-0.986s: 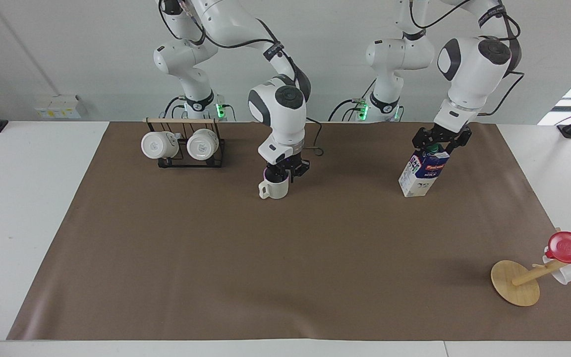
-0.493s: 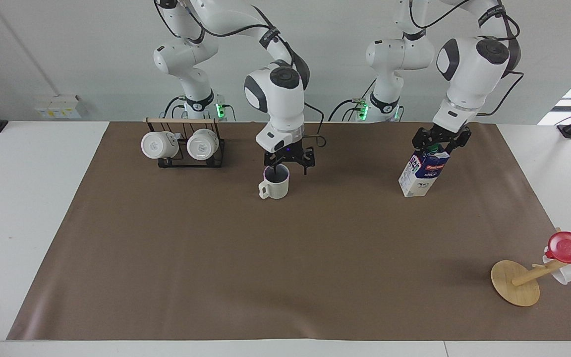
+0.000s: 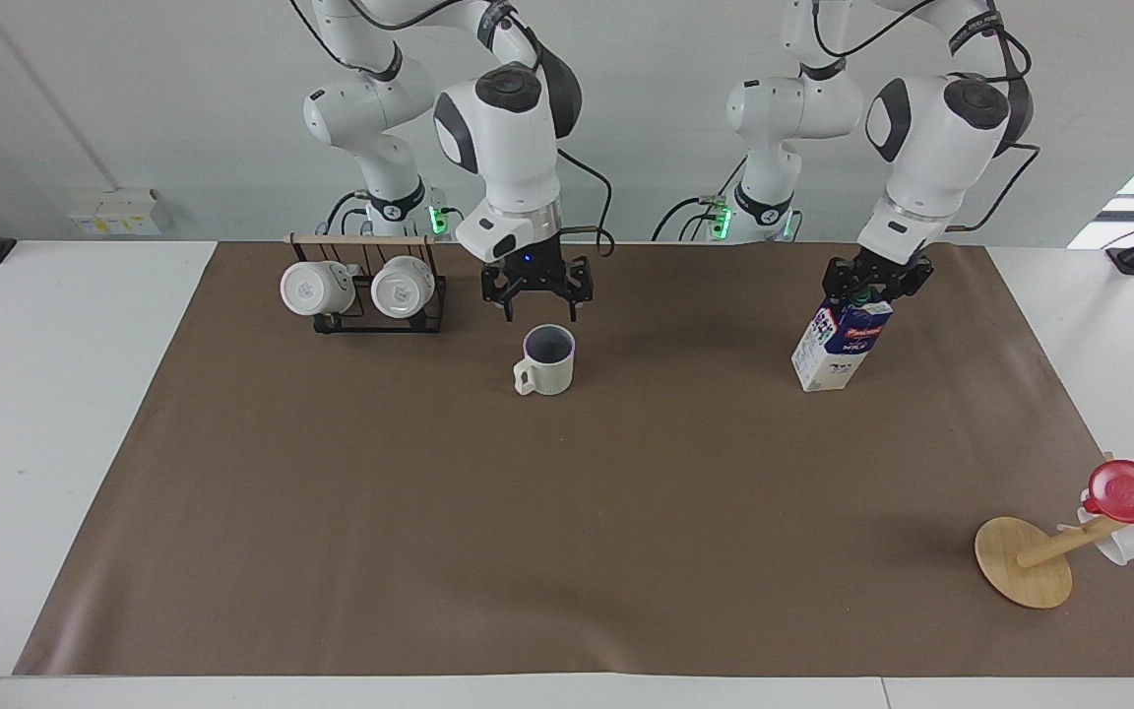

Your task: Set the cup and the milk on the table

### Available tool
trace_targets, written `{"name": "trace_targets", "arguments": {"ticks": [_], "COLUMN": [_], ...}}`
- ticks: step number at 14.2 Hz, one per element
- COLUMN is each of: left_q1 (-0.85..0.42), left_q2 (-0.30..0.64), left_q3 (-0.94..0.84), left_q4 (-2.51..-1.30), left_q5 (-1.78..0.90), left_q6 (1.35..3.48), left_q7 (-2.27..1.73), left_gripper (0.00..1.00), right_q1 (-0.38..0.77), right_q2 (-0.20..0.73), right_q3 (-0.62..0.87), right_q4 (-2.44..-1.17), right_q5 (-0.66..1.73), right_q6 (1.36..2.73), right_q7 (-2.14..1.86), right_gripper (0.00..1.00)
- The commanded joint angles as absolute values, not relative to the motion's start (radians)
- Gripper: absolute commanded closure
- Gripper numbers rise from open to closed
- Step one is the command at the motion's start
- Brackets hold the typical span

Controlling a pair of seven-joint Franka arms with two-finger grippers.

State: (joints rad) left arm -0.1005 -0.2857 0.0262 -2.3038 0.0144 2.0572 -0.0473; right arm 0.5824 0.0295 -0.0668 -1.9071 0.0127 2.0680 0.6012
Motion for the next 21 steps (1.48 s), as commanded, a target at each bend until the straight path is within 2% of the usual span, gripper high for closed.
{"name": "trace_targets", "arguments": {"ticks": [1, 5, 8, 13, 16, 21], "left_q1": [-0.117, -0.114, -0.115, -0.144, -0.21, -0.342], "left_q2": [-0.304, -0.302, -0.301, -0.273, -0.27, -0.268], "left_q3": [0.035, 0.037, 0.037, 0.034, 0.031, 0.031], "left_q4": [-2.332, -2.313, -2.281, -2.159, -2.114, -2.082], "left_q5": [0.034, 0.035, 0.035, 0.034, 0.032, 0.032], "left_q6": [2.083, 2.066, 2.049, 1.944, 1.907, 1.882], "left_q7": [-0.038, -0.034, -0.032, -0.055, -0.148, -0.322], "left_gripper": [0.34, 0.37, 0.47, 0.47, 0.47, 0.47], "right_q1": [0.508, 0.364, 0.247, 0.097, 0.052, 0.041], "right_q2": [-0.026, -0.109, -0.162, -0.195, -0.206, -0.143], "right_q3": [-0.061, -0.063, -0.064, -0.066, -0.066, -0.069], "right_q4": [-1.896, -1.875, -1.876, -1.875, -1.87, -1.715], "right_q5": [0.003, 0.003, 0.003, 0.003, 0.005, 0.005], "right_q6": [2.002, 1.853, 1.767, 1.678, 1.667, 1.625], "right_q7": [0.517, 0.369, 0.231, 0.086, 0.078, 0.08], "right_gripper": [0.0, 0.0, 0.0, 0.0, 0.0, 0.0]}}
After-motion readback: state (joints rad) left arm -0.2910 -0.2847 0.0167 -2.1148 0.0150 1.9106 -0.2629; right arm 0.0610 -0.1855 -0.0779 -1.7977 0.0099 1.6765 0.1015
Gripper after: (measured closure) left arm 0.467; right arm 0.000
